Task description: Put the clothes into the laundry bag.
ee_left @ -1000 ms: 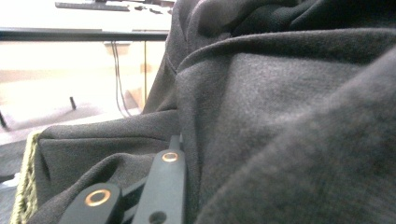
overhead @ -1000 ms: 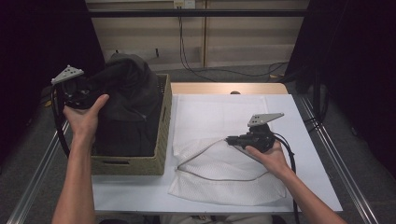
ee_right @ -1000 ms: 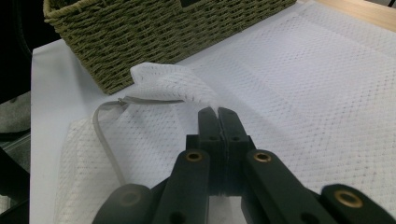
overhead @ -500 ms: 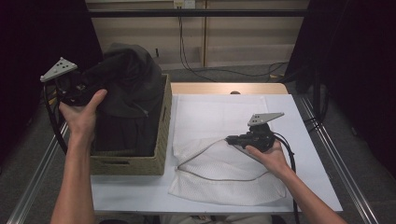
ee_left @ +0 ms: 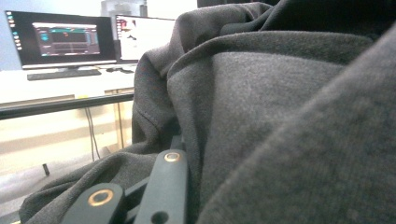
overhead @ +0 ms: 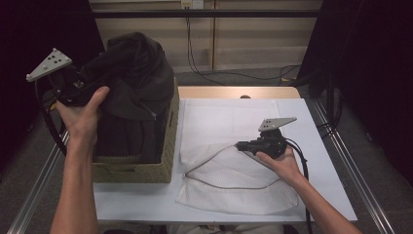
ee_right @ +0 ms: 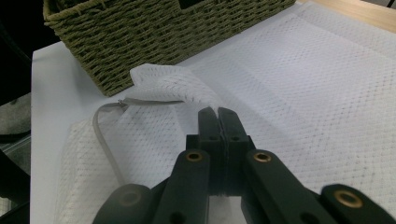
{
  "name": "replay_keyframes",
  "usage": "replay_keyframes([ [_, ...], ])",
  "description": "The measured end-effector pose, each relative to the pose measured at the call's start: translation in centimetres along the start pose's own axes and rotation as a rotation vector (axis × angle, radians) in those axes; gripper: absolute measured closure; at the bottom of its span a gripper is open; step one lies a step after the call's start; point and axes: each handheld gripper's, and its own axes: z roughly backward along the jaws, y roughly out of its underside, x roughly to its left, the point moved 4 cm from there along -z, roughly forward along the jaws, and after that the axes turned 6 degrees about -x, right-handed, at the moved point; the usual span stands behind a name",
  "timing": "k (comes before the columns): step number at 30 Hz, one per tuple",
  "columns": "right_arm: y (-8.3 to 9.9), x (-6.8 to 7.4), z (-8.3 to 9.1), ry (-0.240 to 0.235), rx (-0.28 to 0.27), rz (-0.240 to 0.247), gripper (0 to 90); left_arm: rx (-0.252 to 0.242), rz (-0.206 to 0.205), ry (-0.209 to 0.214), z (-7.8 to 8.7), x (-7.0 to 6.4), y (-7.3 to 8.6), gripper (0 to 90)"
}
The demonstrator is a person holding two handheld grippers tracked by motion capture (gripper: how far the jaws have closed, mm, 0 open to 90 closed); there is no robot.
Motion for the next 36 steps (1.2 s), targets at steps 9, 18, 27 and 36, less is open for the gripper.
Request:
replay_keyframes([
  [9,0.1,-0.1,-0.2,-0.004,0.0,-0.009,90.0,-0.045,-0.037,0.106,0.5,-3.6,0.0,77.0],
  [18,0.1,-0.5,-0.1,0.006,-0.012,-0.025,90.0,-0.024,-0.046,0.182,-0.4,-6.5,0.7,77.2],
  [27,-0.1,-0.5,-0.3,-0.013,-0.017,-0.034,90.0,-0.007,-0.055,0.278,-1.5,-9.8,0.8,77.2],
  [36,-0.2,-0.8,-0.3,-0.031,-0.026,-0.06,90.0,0.004,-0.026,0.392,-2.2,-13.3,2.4,77.3],
])
